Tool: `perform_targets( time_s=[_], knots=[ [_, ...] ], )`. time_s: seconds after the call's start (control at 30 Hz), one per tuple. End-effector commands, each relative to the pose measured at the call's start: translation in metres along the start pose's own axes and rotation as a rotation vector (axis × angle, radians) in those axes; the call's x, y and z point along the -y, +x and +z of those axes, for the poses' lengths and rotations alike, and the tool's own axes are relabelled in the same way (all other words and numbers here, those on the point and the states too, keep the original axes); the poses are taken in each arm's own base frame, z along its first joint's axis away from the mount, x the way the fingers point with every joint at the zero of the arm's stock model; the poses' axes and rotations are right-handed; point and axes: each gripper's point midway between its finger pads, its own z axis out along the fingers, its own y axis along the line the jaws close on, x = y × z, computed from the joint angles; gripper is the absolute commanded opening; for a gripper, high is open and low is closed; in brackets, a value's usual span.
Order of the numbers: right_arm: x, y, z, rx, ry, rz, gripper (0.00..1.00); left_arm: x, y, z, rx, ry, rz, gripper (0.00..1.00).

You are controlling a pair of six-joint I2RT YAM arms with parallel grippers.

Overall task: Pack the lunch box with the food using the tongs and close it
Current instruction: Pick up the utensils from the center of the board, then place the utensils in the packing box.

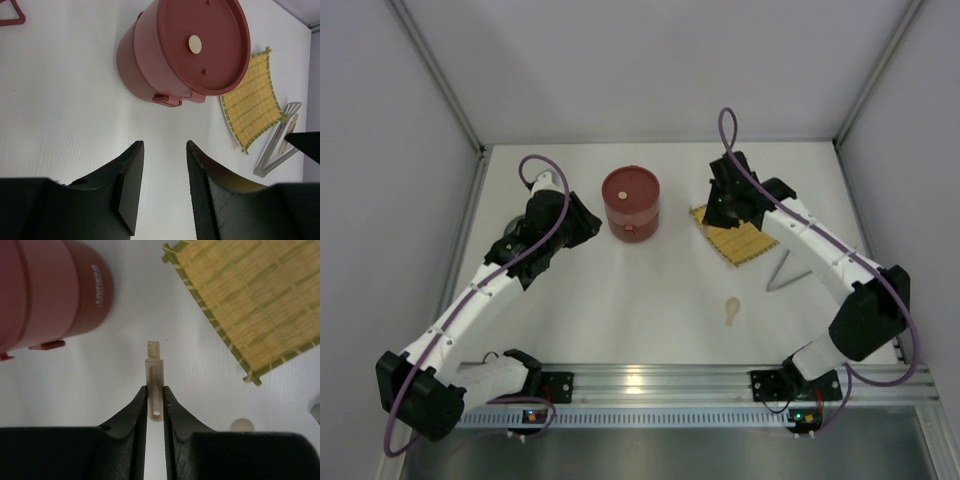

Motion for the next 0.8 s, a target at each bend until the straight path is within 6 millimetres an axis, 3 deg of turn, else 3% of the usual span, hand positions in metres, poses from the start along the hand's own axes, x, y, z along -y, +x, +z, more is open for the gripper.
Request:
perform_targets(
  time_s=[0.0,0.07,0.13,0.17,0.2,0.27,0.3,0.43,0.57,0.77],
  knots=[
    [-0.045,-0.023,-0.003,0.018,-0.069,-0.05,0.01,0.015,-0.018,-0.001,0.054,0.043,-0.009,0.45],
    [-0.062,-0.029,-0.002,0.012,-0.096,-0.062,0.01,0.014,-0.017,0.0,0.051,0.04,-0.008,0.45],
    [-0.085,-0.047,0.001,0.03,-0.128,-0.063,0.01,0.014,-0.017,0.0,0.052,0.037,-0.007,0.45],
    [-0.102,-0.06,-0.007,0.052,-0.169,-0.065,0.01,0.014,-0.018,0.001,0.053,0.038,-0.007,0.45],
    [-0.108,-0.059,0.008,0.029,-0.163,-0.069,0.01,0.014,-0.017,0.002,0.052,0.037,-0.005,0.45],
    [-0.132,-0.075,0.001,0.048,-0.212,-0.069,0.01,0.014,-0.016,0.002,0.049,0.038,-0.004,0.45],
    [-0.137,-0.073,0.016,0.028,-0.205,-0.075,0.01,0.014,-0.017,0.003,0.053,0.038,-0.005,0.45],
    [-0.171,-0.085,0.029,0.03,-0.268,-0.072,0.02,0.014,-0.015,0.006,0.044,0.034,-0.002,0.45],
    [-0.196,-0.081,0.053,0.001,-0.334,-0.064,0.02,0.013,-0.015,0.006,0.045,0.03,0.002,0.45],
    [-0.198,-0.06,0.075,-0.044,-0.316,-0.07,0.02,0.011,-0.015,0.006,0.043,0.022,0.01,0.45]
  ],
)
